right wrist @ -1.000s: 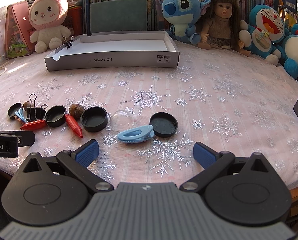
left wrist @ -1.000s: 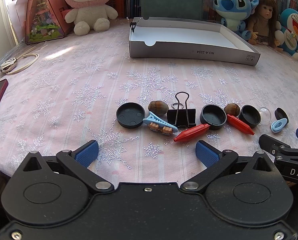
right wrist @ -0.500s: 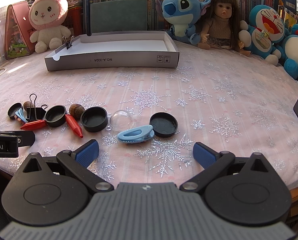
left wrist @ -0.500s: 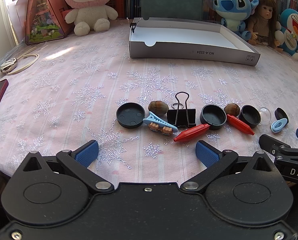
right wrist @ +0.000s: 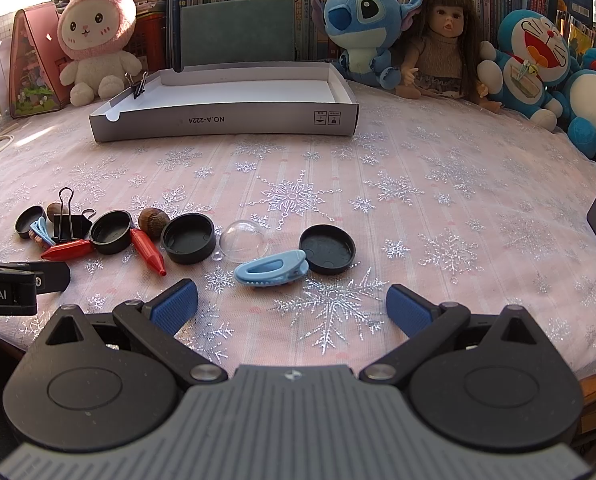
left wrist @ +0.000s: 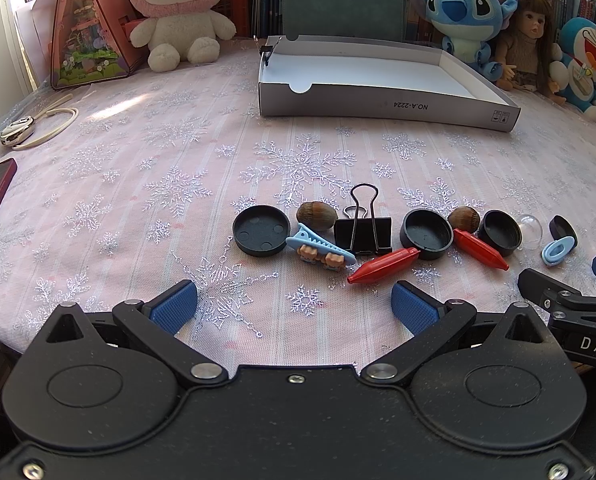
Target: Organize rigid objects
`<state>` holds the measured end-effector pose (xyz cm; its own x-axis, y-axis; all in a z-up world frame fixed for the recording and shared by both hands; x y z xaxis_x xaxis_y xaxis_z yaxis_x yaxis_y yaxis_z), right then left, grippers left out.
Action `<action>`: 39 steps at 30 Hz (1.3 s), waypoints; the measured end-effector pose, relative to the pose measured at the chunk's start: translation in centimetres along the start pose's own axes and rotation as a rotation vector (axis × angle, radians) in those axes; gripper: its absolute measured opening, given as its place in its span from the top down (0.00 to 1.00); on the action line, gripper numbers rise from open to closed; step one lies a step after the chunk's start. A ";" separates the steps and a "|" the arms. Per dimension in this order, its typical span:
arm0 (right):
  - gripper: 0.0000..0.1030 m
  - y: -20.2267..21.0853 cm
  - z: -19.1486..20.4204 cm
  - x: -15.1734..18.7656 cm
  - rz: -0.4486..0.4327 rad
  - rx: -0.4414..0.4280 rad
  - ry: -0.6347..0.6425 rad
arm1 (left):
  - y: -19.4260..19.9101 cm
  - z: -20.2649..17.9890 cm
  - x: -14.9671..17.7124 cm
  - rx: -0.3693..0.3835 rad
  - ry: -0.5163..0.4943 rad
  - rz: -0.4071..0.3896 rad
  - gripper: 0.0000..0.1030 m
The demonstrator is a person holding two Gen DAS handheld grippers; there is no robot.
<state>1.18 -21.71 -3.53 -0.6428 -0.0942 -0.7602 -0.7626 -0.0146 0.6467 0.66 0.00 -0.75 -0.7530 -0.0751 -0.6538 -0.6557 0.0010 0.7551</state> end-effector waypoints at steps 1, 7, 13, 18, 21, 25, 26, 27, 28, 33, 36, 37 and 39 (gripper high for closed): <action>0.00 0.0 0.0 0.0 0.000 0.000 0.000 | 0.0 0.0 0.0 0.000 0.000 0.000 0.00; 0.00 0.0 0.0 0.0 0.000 0.000 0.000 | 0.0 0.0 0.0 0.000 0.000 0.000 0.00; 0.00 -0.1 -0.2 0.0 0.006 0.002 -0.007 | 0.0 0.0 0.1 0.001 -0.004 -0.007 0.00; 0.00 -0.1 -0.1 -0.1 0.001 0.001 -0.010 | 0.3 0.4 0.6 0.011 -0.010 -0.016 0.00; 0.00 0.0 -0.1 0.1 -0.004 0.001 -0.013 | 0.2 0.2 0.3 0.017 -0.017 -0.019 0.00; 0.00 0.0 -0.3 0.2 -0.006 -0.006 -0.012 | 0.1 0.3 0.4 0.021 -0.020 -0.036 0.00; 0.00 0.0 -0.3 0.3 -0.012 -0.008 -0.010 | 0.1 0.4 0.5 0.021 -0.021 -0.044 0.00; 0.00 0.0 -0.3 0.4 -0.017 -0.012 -0.006 | 0.1 0.4 0.6 0.021 -0.021 -0.053 0.00; 0.00 0.1 -0.3 0.4 -0.022 -0.016 -0.001 | 0.2 0.3 0.7 0.022 -0.021 -0.059 0.00; 0.00 0.2 -0.6 0.7 -0.044 -0.046 0.018 | 0.4 0.4 0.7 0.031 -0.027 -0.056 0.00; 0.04 0.5 -0.6 0.8 -0.064 -0.064 0.021 | 0.7 0.5 0.7 0.041 -0.023 -0.058 0.08; 0.06 0.6 -0.7 0.8 -0.073 -0.067 0.019 | 0.8 0.6 0.7 0.045 -0.021 -0.063 0.10; 0.11 0.9 -0.7 0.7 -0.090 -0.072 0.022 | 1.2 0.6 0.7 0.056 -0.023 -0.070 0.23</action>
Point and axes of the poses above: each gripper's, at about its wrist camera, not at the fingertips, and y roughly against the way its jaws point, z to its left, x to its underside, the point moved 1 cm from there along -y, roughly the way its jaws point, and after that the axes turned 4 degrees about y, right-handed, at the moved point
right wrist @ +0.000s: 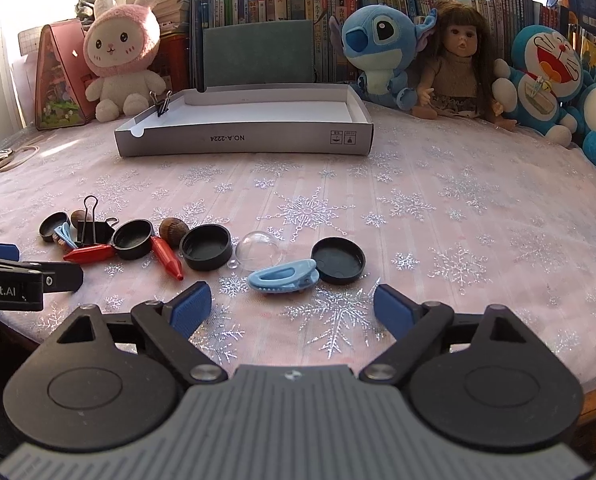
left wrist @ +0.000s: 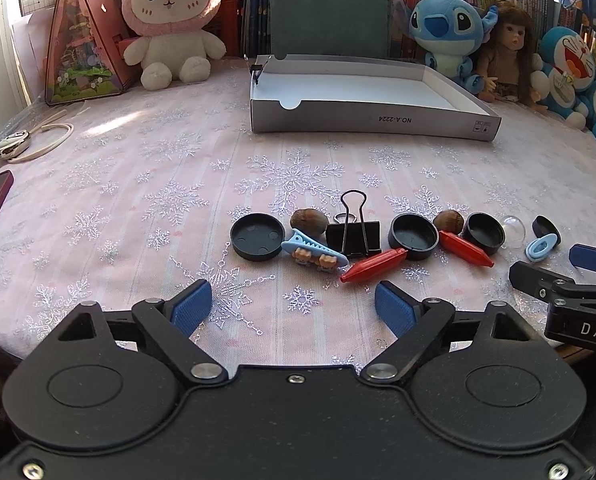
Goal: Organize rigid objects
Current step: 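Close the left gripper on the red crayon while the right gripper grasps the light blue clip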
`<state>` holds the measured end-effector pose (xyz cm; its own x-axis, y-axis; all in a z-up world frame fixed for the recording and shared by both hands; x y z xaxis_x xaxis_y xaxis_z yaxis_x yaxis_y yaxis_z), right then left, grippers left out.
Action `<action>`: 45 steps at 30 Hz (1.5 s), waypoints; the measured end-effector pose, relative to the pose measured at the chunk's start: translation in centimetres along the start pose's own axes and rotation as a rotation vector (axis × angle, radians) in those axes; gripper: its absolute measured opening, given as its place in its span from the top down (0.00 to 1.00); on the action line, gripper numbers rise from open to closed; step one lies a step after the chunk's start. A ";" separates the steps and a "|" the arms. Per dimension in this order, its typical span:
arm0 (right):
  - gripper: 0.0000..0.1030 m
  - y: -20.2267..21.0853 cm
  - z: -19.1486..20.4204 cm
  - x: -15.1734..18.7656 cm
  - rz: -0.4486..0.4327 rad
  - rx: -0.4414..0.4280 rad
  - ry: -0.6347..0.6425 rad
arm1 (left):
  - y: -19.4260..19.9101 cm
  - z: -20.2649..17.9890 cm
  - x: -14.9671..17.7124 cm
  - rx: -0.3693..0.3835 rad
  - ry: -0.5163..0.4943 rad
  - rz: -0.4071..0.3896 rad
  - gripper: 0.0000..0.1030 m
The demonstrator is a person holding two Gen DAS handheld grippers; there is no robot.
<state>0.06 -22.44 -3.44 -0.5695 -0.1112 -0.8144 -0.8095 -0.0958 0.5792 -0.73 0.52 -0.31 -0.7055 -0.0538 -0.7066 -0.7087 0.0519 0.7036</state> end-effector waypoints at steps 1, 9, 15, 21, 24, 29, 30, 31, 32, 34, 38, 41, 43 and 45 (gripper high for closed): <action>0.13 0.2 0.0 0.0 -0.011 -0.002 0.004 | 0.2 0.0 0.0 0.008 -0.001 -0.004 0.26; 0.35 1.0 0.3 0.0 -0.053 -0.021 0.032 | 2.1 -0.5 0.0 0.190 0.011 -0.021 0.59; 0.53 0.9 0.3 -0.1 -0.055 -0.032 0.029 | 1.1 -1.5 0.0 0.198 -0.004 -0.004 0.64; 0.53 0.9 0.1 -0.2 -0.062 -0.036 0.039 | 0.3 -1.2 -0.2 0.176 -0.003 -0.009 0.63; 0.53 0.8 0.0 -0.3 -0.064 -0.044 0.039 | 0.1 -1.1 -0.3 0.156 -0.017 -0.019 0.63; 0.54 0.7 0.3 -0.4 -0.068 -0.056 0.049 | -0.3 -1.0 -0.5 0.164 -0.035 -0.036 0.63; 0.54 0.8 0.4 -0.4 -0.069 -0.061 0.052 | -0.4 -1.0 -0.5 0.162 -0.037 -0.038 0.63; 0.55 0.9 0.5 -0.3 -0.072 -0.066 0.057 | -0.5 -0.9 -0.6 0.161 -0.039 -0.041 0.63; 0.55 1.0 0.6 -0.3 -0.074 -0.070 0.063 | -0.6 -0.8 -0.7 0.157 -0.042 -0.044 0.62; 0.55 1.1 0.9 -0.2 -0.077 -0.077 0.075 | -0.7 -0.5 -0.8 0.147 -0.045 -0.046 0.62; 0.55 1.1 1.1 -0.2 -0.080 -0.074 0.088 | -0.8 0.0 -0.9 0.124 -0.054 -0.052 0.60; 0.55 1.0 1.1 -0.3 -0.077 -0.075 0.081 | -0.8 0.3 -0.9 0.111 -0.053 -0.055 0.60; 0.55 1.0 1.1 -0.3 -0.076 -0.077 0.081 | -0.9 0.5 -1.0 0.100 -0.053 -0.058 0.59; 0.55 1.0 1.1 -0.3 -0.076 -0.080 0.084 | -1.0 0.8 -1.0 0.086 -0.053 -0.062 0.59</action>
Point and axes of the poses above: each gripper's, at about its wrist camera, not at the fingertips, and y roughly against the way its jaws point, z to its left, x to its underside, the point moved 1 cm from there along -y, roughly the way its jaws point, and after that the axes turned 4 degrees about y, right-handed, at the moved point
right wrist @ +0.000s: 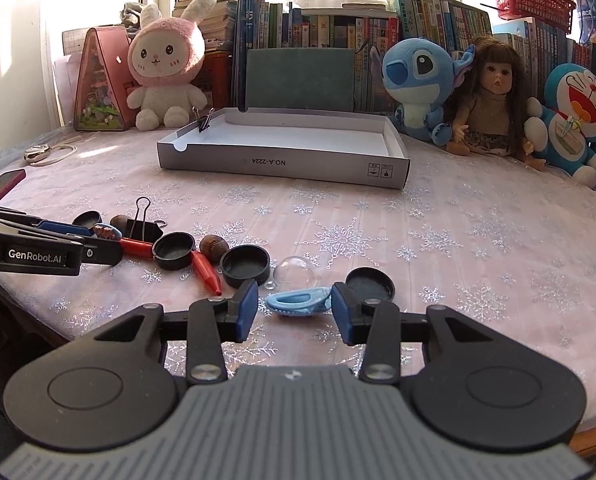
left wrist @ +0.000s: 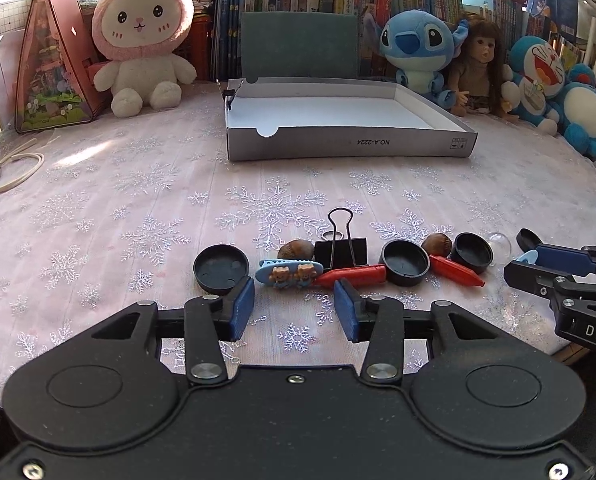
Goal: Organize rigid objects
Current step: 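Close the left gripper on the red crayon while the right gripper grasps the light blue clip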
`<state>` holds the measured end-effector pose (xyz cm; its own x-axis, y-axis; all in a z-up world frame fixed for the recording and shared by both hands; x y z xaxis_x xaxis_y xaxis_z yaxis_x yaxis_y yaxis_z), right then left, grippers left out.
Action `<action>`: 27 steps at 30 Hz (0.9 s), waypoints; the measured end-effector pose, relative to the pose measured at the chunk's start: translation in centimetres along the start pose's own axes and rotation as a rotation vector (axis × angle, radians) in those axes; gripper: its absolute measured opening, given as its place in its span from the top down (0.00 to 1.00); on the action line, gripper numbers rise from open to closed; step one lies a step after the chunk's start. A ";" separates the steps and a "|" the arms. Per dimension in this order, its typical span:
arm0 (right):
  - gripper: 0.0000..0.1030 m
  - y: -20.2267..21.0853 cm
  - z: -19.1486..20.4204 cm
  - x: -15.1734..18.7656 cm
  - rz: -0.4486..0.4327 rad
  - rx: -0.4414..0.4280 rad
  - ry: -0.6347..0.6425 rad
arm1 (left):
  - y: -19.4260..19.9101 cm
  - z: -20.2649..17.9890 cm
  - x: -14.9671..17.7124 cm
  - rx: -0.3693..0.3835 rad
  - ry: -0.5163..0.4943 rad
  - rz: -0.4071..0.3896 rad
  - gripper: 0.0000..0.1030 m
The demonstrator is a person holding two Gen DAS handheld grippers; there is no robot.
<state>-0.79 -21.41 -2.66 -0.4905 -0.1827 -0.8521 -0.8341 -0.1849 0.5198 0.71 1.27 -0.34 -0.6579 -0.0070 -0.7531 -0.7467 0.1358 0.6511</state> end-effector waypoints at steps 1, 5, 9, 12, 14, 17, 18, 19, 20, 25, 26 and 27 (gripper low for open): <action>0.55 0.0 0.1 0.0 0.000 -0.002 0.003 | 0.0 0.1 -0.1 -0.004 0.003 0.000 0.59; 0.55 0.0 0.2 0.1 0.005 -0.006 0.000 | 0.4 0.1 -0.1 0.013 0.013 0.012 0.60; 0.55 -0.2 0.1 0.2 0.017 -0.021 -0.031 | 1.5 -1.2 0.2 0.071 -0.023 0.000 0.60; 0.55 -0.3 0.2 0.3 0.021 -0.027 -0.029 | 1.3 -2.1 0.5 0.078 -0.057 -0.001 0.59; 0.51 -0.3 0.3 0.3 0.017 -0.022 -0.015 | 0.9 -2.4 0.5 0.069 -0.054 0.002 0.59; 0.50 -0.3 0.0 0.1 0.011 -0.006 -0.026 | 0.7 -2.2 0.2 0.073 -0.032 -0.015 0.50; 0.50 -0.3 -0.1 0.1 0.010 -0.003 -0.034 | 0.6 -2.2 0.2 0.072 -0.030 -0.017 0.49; 0.50 -0.3 -0.3 0.1 0.008 -0.002 -0.041 | 0.5 -2.2 0.1 0.069 -0.030 -0.016 0.49; 0.50 -0.3 -0.4 0.1 0.005 -0.001 -0.050 | 0.3 -2.3 0.1 0.066 -0.029 -0.013 0.49; 0.49 -0.4 -0.3 0.2 0.004 0.002 -0.068 | -0.2 -2.5 0.2 0.054 -0.032 -0.010 0.49; 0.50 -0.4 -0.2 0.3 0.003 0.007 -0.068 | -0.2 -2.7 0.2 0.040 -0.043 -0.016 0.49; 0.50 -0.4 -0.2 0.3 0.003 0.012 -0.069 | -0.2 -2.8 0.2 0.029 -0.052 -0.019 0.49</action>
<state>-0.55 -21.59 -3.09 -0.5085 -0.1164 -0.8532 -0.8355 -0.1728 0.5215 0.49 -1.50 -0.39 -0.6368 0.0412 -0.7699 -0.7557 0.1645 0.6339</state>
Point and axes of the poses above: each gripper's, at about its wrist camera, not at the fingertips, and y roughly against the way its jaws point, z to its left, x to its underside, the point moved 1 cm from there along -y, roughly the way its jaws point, and after that the axes turned 4 degrees about y, right-handed, at the moved point
